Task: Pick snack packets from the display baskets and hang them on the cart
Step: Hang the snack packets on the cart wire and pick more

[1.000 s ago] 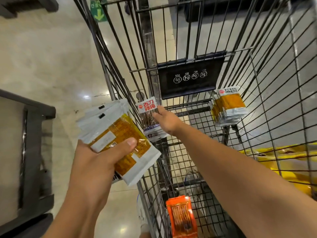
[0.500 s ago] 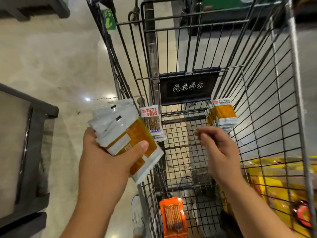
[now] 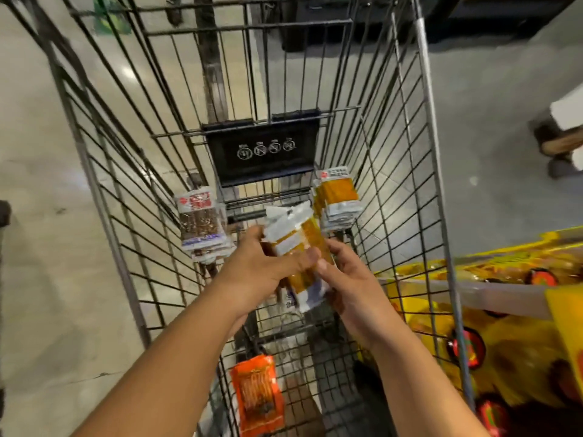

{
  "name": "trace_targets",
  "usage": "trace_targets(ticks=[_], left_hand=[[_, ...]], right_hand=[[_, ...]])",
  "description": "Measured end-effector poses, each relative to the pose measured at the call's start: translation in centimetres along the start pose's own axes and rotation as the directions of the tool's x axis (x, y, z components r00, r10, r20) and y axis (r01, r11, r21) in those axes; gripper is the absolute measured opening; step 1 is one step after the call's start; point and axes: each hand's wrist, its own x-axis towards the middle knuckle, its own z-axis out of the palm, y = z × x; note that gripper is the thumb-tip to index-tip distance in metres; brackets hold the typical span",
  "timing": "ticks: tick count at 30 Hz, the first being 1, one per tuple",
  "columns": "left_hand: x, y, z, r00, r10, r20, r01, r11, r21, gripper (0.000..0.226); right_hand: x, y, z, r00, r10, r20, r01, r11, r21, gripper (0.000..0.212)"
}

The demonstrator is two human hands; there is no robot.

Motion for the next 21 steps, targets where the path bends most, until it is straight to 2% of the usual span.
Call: trace_targets(ticks=[1,3,5,6,7,8,9,10,11,13,14,15,17,19,21], left_hand=[[0.1,0.3,0.3,0.999,-0.045,0.017,0.045,0.999,0.025,0.073],[-0.3,1.2,0.7,0.996,-0.075,0.054,0.070,0.993,0.091,0.056],[-0.8,1.9,0.3,0.999,-0.023,-0.046,0.035,0.962,0.270,0.052],[-1.3,2.1,-0.4,0.987,0.074,-0.146,-0.011,0.919,0.394,0.053],[-2.0,2.4,-1.2,0.943,0.229,-0.243,-0.079,0.861,0.502,0.048],[-2.6,2.4,-2.4,0.862,0.393,-0.320,-0.147,0.798,0.585,0.038],[-3.2,2.2,-3.9,0.761,0.515,-0.394,-0.177,0.750,0.637,0.032],[-3.5,1.6,-5.4,0.664,0.578,-0.475,-0.169,0.734,0.657,0.031],[-3.6,0.7,-7.0,0.589,0.577,-0.565,-0.126,0.757,0.642,0.033],[-3.3,-1.1,-9.3,0.510,0.475,-0.717,0.087,0.801,0.593,0.047],[-3.3,-1.7,-9.6,0.491,0.415,-0.766,0.162,0.820,0.548,0.060],[-3.1,-2.1,-9.4,0.494,0.380,-0.782,0.175,0.838,0.518,0.074],[-2.9,-2.1,-8.8,0.543,0.348,-0.764,0.079,0.885,0.459,0.080],[-2.5,-2.6,-9.0,0.565,0.327,-0.757,0.027,0.910,0.413,0.056],[-2.2,-3.3,-9.6,0.567,0.333,-0.754,0.054,0.898,0.437,0.033]], right_hand=[[0.2,0.6,-0.5,1.000,0.023,-0.016,-0.022,0.998,0.055,0.051],[0.7,1.7,-1.6,0.994,0.102,-0.034,-0.092,0.969,0.227,0.057],[1.4,3.0,-2.9,0.976,0.187,-0.112,-0.136,0.924,0.358,0.063],[1.8,3.7,-3.4,0.957,0.229,-0.181,-0.146,0.912,0.383,0.065],[2.4,4.4,-3.9,0.931,0.263,-0.252,-0.149,0.906,0.395,0.064],[3.0,5.3,-4.3,0.902,0.290,-0.321,-0.147,0.904,0.402,0.059],[3.8,6.2,-4.6,0.869,0.313,-0.383,-0.142,0.900,0.413,0.055],[4.4,6.9,-4.8,0.832,0.334,-0.443,-0.137,0.897,0.420,0.054],[5.2,7.8,-5.0,0.787,0.361,-0.500,-0.141,0.895,0.424,0.055],[6.3,9.1,-5.2,0.735,0.382,-0.560,-0.138,0.893,0.428,0.054],[6.9,9.9,-5.4,0.724,0.375,-0.579,-0.120,0.895,0.429,0.048],[7.4,10.3,-5.4,0.722,0.368,-0.585,-0.103,0.894,0.436,0.041],[8.6,10.9,-5.6,0.727,0.358,-0.587,-0.119,0.907,0.405,0.031],[9.5,11.2,-5.9,0.757,0.367,-0.541,-0.199,0.918,0.343,0.029],[10.5,11.9,-6.0,0.752,0.350,-0.559,-0.216,0.931,0.294,0.039]])
